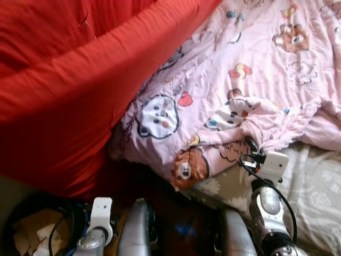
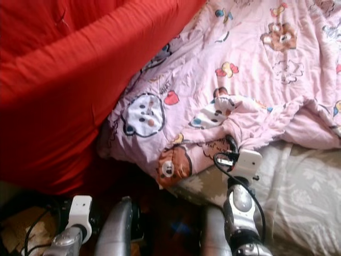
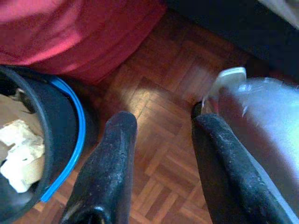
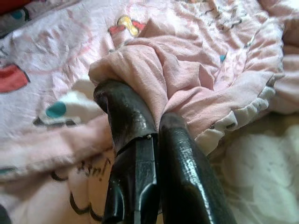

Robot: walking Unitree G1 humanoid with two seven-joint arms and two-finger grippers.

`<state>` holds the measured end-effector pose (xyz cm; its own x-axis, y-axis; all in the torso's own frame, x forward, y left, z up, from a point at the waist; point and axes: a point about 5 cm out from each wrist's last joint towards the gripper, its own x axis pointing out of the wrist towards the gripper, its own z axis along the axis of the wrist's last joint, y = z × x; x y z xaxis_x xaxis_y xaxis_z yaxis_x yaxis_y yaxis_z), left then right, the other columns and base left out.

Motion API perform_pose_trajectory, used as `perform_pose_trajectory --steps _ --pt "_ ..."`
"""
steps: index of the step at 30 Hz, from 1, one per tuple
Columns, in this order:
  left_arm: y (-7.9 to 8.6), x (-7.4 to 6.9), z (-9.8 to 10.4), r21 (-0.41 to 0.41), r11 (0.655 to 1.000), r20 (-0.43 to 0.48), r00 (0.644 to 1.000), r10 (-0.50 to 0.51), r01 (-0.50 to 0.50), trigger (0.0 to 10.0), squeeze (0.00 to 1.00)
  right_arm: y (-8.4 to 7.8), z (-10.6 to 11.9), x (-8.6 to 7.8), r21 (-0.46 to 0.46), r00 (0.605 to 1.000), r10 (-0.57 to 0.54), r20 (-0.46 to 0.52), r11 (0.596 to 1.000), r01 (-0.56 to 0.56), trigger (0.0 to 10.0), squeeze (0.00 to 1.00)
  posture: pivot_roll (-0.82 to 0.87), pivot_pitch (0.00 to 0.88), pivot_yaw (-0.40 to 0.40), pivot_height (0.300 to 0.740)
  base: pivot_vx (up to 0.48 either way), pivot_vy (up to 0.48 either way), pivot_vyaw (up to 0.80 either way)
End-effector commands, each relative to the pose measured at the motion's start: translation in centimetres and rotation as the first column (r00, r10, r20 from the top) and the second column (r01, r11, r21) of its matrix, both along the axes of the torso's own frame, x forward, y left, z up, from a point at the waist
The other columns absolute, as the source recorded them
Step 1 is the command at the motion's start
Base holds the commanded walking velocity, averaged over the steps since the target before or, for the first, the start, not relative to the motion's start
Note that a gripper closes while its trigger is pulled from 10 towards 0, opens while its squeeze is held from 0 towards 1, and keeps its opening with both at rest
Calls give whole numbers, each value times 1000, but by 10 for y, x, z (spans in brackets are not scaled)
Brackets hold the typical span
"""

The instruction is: Clean up the room

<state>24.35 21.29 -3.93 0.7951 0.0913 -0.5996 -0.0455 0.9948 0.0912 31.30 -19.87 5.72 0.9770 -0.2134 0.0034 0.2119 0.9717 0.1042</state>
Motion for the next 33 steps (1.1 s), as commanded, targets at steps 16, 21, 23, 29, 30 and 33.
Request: perform_pose_trajectory --steps 16,21,23,29,30,33 --pt "4 -18 -13 3 1000 -77 997 16 -16 10000 0 -11 -1 -4 -31 999 -30 -12 999 29 10000 0 -3 213 74 740 0 0 0" --pt "4 -19 -13 2 1000 -82 997 14 -13 10000 0 -9 -4 -3 -30 999 -22 -37 999 21 10000 0 -4 208 76 740 0 0 0" --pt "4 -20 -14 -1 1000 -83 996 13 -13 10000 0 -9 -5 -3 -33 999 -22 -46 999 20 10000 0 -4 206 77 740 0 0 0" --pt "3 -20 -14 -12 1000 -78 997 12 -13 10000 0 -10 -5 -3 -35 998 -31 -46 999 29 10000 0 -5 202 78 740 0 0 0" --pt "3 -20 -14 -13 1000 -77 997 12 -13 10000 0 -10 -4 -3 -36 998 -34 -45 999 32 10000 0 -5 202 78 740 0 0 0" --pt "3 -19 -14 -13 1000 -76 997 11 -12 10000 0 -14 -3 -2 -42 998 -47 -45 998 46 10000 0 -5 207 78 740 -242 0 0"
